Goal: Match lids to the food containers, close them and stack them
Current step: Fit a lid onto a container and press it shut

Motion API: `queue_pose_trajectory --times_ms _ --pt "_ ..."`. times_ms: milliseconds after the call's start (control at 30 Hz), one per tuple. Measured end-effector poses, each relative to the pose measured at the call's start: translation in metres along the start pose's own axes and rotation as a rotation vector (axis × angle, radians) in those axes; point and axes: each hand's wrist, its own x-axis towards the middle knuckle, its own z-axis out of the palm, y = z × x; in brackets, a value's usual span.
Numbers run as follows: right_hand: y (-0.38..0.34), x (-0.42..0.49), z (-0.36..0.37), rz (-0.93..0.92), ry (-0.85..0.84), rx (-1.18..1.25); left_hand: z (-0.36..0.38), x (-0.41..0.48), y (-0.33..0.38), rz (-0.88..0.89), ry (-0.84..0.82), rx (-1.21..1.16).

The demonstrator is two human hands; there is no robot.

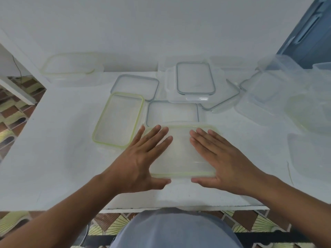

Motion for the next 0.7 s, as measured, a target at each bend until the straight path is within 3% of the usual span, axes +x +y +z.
queue_pose_trajectory --times_ms 267,500,700 --pt "0.000 -0.004 -0.005 0.023 -0.071 0.071 -0.022 -0.001 0.000 -0.011 -0.182 0.034" --pt "0.025 -0.014 -0.028 -0.181 -0.198 0.199 -0.042 -0.018 0.016 0.059 -0.206 0.011" --pt "0.034 -0.005 -0.026 -0.196 -0.118 0.139 -0.037 -0.013 0.024 0.125 -0.194 0.019"
